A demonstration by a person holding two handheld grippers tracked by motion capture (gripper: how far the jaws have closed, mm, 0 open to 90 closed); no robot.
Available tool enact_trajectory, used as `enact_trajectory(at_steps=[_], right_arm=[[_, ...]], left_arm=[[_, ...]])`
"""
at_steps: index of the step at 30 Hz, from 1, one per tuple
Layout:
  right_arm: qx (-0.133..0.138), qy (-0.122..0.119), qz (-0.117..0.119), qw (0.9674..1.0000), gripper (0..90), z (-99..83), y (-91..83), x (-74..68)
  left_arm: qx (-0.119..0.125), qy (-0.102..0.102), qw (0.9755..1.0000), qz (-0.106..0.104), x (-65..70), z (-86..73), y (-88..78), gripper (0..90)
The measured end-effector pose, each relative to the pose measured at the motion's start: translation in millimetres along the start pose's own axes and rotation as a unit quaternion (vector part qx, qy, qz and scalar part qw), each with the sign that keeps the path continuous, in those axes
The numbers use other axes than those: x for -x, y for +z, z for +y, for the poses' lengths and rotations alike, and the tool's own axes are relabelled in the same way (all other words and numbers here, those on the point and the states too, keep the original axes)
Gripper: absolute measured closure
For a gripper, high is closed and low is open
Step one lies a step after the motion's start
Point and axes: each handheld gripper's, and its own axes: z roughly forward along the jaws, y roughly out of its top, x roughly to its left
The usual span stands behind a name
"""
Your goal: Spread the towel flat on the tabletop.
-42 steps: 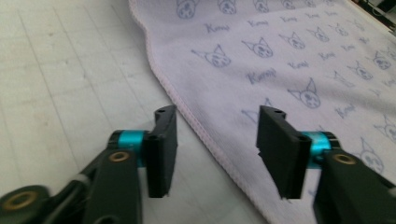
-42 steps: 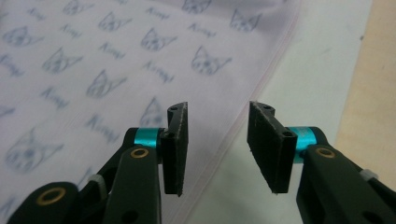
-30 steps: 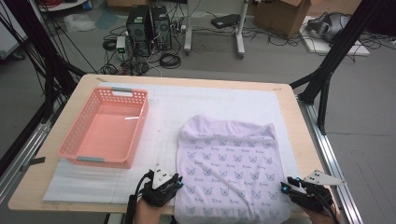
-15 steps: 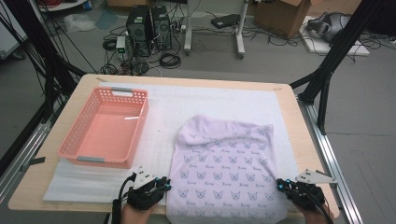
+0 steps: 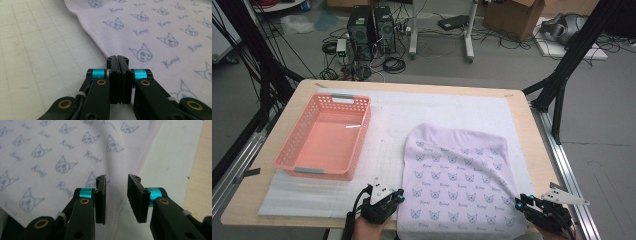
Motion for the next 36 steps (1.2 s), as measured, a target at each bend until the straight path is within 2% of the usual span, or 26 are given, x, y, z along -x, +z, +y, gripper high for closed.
enact_trajectory(at_steps=[2, 4, 7, 8, 9, 12, 15, 18, 19, 22, 23, 26, 30, 33, 36], right_arm=[[0.004, -0.001, -0.002, 1.0, 67.8, 2.2, 2.8, 0.3], [0.001, -0.003, -0.003, 1.0, 67.6, 5.3, 7.4, 0.0], [0.0, -0.003, -0.004, 1.0, 66.3, 11.2, 16.4, -1.1], [0.0, -0.005, -0.006, 1.0, 65.8, 12.6, 18.5, -1.3], [-0.001, -0.004, -0.009, 1.0, 65.3, 14.3, 20.8, -2.1], [0.0, -0.01, -0.012, 0.9999, 63.5, 18.0, 25.6, -3.8], [-0.002, -0.008, -0.02, 0.9998, 62.8, 21.6, 30.4, -3.8], [-0.023, -0.008, -0.023, 0.9994, 65.8, 22.6, 40.2, -2.8], [-0.019, -0.007, -0.022, 0.9996, 69.0, 23.0, 40.3, -0.7], [-0.027, -0.001, -0.015, 0.9995, 87.1, 22.0, 35.7, 4.4], [-0.033, -0.003, -0.016, 0.9993, 88.0, 20.7, 32.3, 4.9], [-0.051, -0.022, -0.036, 0.9978, 88.3, 15.5, 19.9, 5.0], [-0.048, -0.003, -0.027, 0.9985, 87.0, 9.2, 11.8, 15.6], [-0.044, -0.006, -0.029, 0.9986, 75.0, 12.7, 13.3, 15.4], [-0.023, -0.002, -0.03, 0.9993, 70.6, 17.4, 14.6, 17.3]], left_arm=[[-0.006, -0.01, 0.9999, -0.003, -6.1, -5.9, -11.6, 88.7], [-0.005, -0.006, 1.0, -0.005, -8.4, -13.4, -21.6, 88.6], [0.0, -0.01, 0.9999, -0.011, -7.8, -16.7, -26.4, 87.1], [0.004, -0.01, 0.9999, -0.01, -7.9, -16.5, -25.5, 84.3], [0.007, -0.014, 0.9998, -0.009, -8.6, -16.3, -24.4, 76.2], [0.019, -0.02, 0.9996, -0.001, -13.9, -13.4, -23.2, 61.0], [0.044, -0.03, 0.9986, 0.005, -22.5, -6.2, -23.6, 55.8], [0.062, -0.05, 0.9968, -0.003, -32.1, 1.8, -18.8, 53.6], [0.065, -0.052, 0.9965, -0.006, -33.8, 3.8, -16.4, 53.4], [0.068, -0.053, 0.9962, -0.015, -38.6, 13.2, -6.5, 52.4], [0.07, -0.05, 0.9962, -0.018, -39.6, 16.6, -3.1, 51.9], [0.07, -0.047, 0.9959, -0.03, -42.0, 26.1, 8.1, 49.8], [0.059, -0.045, 0.9965, -0.038, -47.9, 34.6, 21.6, 48.0], [0.057, -0.046, 0.9964, -0.042, -52.4, 38.8, 26.7, 48.2], [0.055, -0.049, 0.9964, -0.044, -56.9, 42.6, 31.3, 49.2]])
